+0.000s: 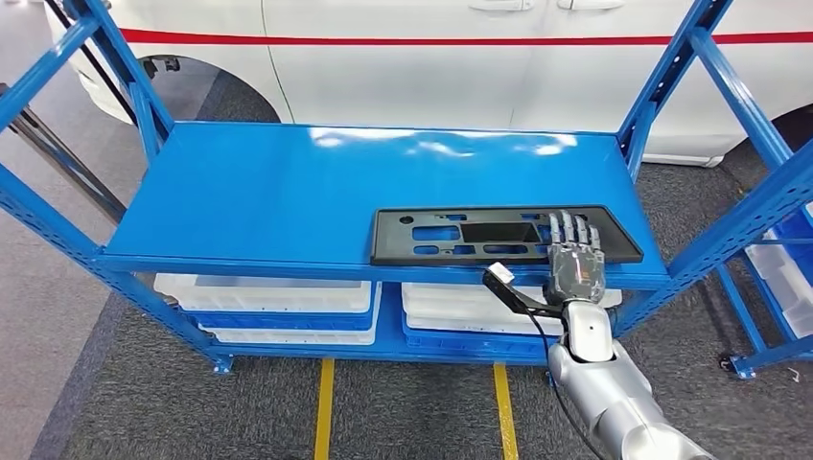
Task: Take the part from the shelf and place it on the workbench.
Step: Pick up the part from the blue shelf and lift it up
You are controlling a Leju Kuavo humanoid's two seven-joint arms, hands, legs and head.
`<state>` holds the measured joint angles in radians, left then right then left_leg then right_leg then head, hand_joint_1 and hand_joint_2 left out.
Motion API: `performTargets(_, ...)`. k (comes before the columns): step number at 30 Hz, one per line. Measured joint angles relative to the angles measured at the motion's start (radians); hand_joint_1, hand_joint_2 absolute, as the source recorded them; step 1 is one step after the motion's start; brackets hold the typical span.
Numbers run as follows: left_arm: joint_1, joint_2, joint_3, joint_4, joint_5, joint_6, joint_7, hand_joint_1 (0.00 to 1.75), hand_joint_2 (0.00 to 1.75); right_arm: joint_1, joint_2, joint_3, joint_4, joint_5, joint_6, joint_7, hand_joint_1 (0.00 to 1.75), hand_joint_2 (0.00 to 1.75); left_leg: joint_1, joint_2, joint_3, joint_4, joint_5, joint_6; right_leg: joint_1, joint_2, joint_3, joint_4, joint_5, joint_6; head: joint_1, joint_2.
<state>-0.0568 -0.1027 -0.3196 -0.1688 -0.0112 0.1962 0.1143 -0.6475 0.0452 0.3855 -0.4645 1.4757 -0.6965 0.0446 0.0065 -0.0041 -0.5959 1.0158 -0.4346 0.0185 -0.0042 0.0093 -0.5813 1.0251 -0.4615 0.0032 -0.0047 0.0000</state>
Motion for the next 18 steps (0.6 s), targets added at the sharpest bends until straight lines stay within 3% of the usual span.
performTargets(3, -0.002, -0.002, 0.003, 0.000, 0.001, 0.001, 0.000, 0.00, 0.00, 0.024, 0.016, 0.000, -0.049, 0.018, 0.000, -0.021, 0.00, 1.75, -0.004, 0.002, 0.004, -0.003, -0.001, -0.001, 0.001, -0.004, 0.009, -0.009, 0.001, -0.008, 0.004, 0.000)
performTargets(18, 0.000, -0.003, 0.016, 0.000, 0.006, 0.006, -0.002, 0.00, 0.00, 0.058, 0.089, 0.037, -0.133, 0.030, 0.000, -0.050, 0.00, 1.75, -0.006, 0.000, 0.003, -0.002, -0.002, 0.002, 0.000, -0.010, 0.007, -0.009, 0.001, 0.000, 0.004, 0.000)
